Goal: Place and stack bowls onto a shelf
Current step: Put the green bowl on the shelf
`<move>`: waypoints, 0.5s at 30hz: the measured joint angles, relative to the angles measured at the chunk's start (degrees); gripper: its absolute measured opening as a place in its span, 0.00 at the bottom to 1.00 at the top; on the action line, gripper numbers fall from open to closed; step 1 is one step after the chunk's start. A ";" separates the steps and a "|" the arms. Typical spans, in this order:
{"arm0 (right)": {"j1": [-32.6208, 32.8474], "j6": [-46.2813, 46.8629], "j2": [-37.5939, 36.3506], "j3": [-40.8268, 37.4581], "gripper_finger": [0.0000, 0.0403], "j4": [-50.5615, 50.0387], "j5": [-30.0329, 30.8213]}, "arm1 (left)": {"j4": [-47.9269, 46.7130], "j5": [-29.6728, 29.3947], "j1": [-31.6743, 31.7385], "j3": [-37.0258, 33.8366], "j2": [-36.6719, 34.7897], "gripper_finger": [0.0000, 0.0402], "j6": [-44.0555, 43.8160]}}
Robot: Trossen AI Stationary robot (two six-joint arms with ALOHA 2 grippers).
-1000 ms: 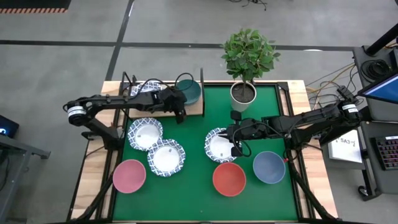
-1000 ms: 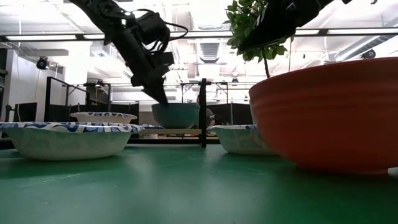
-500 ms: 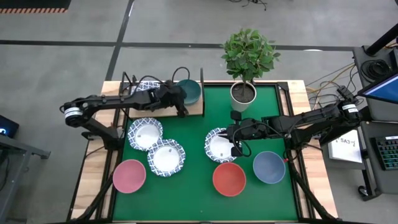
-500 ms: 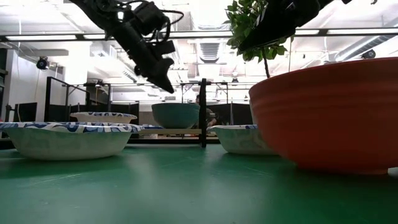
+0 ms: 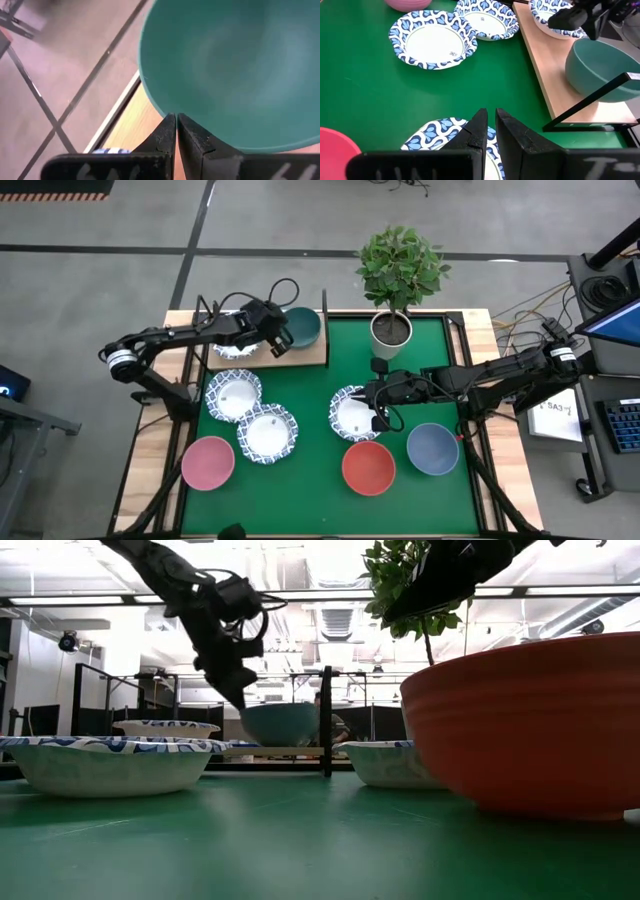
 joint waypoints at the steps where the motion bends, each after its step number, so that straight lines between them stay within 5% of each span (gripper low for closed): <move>1: 0.00 0.00 0.00 0.00 0.07 0.00 0.00 | -0.65 -0.01 0.02 0.00 0.00 0.00 -0.01; 15: 0.00 0.83 0.00 0.00 0.07 -0.07 0.00 | -9.76 -4.51 0.00 3.26 -2.38 0.00 1.47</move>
